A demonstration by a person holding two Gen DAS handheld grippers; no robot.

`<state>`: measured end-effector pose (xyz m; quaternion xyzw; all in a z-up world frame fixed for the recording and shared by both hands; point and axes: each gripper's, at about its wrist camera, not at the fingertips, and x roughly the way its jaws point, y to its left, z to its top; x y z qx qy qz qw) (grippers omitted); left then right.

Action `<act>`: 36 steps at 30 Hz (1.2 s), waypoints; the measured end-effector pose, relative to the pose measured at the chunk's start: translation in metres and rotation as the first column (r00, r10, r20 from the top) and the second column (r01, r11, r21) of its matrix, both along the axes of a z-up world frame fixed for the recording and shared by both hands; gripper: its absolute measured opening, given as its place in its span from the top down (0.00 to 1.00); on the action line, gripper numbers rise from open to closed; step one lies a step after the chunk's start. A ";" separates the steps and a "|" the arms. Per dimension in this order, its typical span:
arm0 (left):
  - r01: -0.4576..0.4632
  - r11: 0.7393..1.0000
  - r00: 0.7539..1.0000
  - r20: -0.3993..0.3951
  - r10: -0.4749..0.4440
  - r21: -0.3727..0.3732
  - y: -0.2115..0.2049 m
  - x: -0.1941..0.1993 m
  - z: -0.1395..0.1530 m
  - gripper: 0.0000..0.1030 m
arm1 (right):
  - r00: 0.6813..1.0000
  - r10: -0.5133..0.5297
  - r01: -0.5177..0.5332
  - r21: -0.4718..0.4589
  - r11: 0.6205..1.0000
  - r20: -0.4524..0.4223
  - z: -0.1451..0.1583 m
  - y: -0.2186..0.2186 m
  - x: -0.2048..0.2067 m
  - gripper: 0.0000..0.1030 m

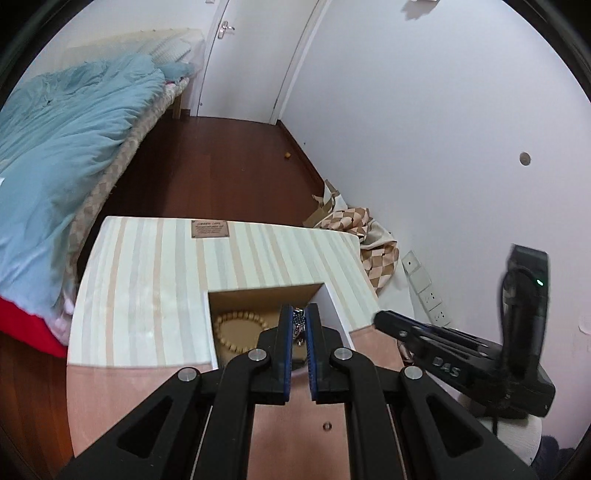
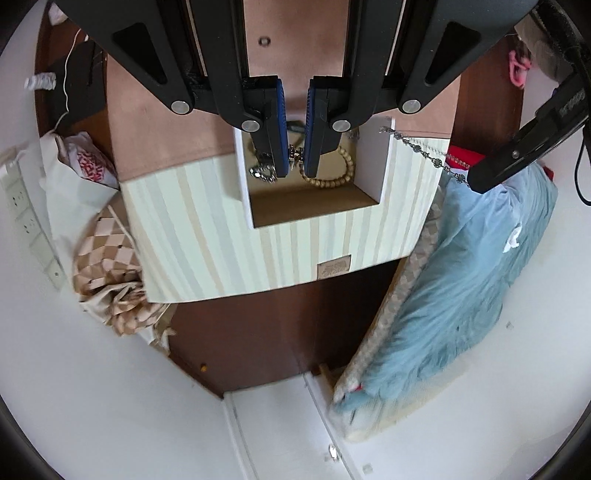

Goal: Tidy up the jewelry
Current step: 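Carry the earring and link bracelet into the white box and open both tools, then lift both open tools up out of the white box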

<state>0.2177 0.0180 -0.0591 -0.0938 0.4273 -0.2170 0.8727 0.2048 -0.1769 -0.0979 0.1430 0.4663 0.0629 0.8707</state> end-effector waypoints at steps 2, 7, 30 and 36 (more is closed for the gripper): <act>0.003 1.000 1.000 -0.022 -0.003 -0.001 -0.003 0.017 -0.006 0.96 | 0.999 0.020 -0.020 -0.002 1.000 -0.044 -0.007 0.001 0.026 0.92; -0.003 1.000 0.997 -0.080 0.005 0.027 -0.007 0.047 -0.031 0.96 | 0.982 0.074 -0.079 -0.021 0.997 -0.177 -0.038 0.006 0.076 0.92; -0.215 0.905 0.947 -0.146 0.285 0.368 0.022 0.064 -0.095 0.04 | 0.968 0.051 -0.100 -0.188 0.977 -0.246 -0.062 0.016 0.099 0.10; -0.229 0.889 0.944 -0.132 0.302 0.397 0.023 0.045 -0.098 0.00 | 0.981 0.017 -0.082 -0.334 0.939 -0.194 -0.054 0.018 0.069 0.02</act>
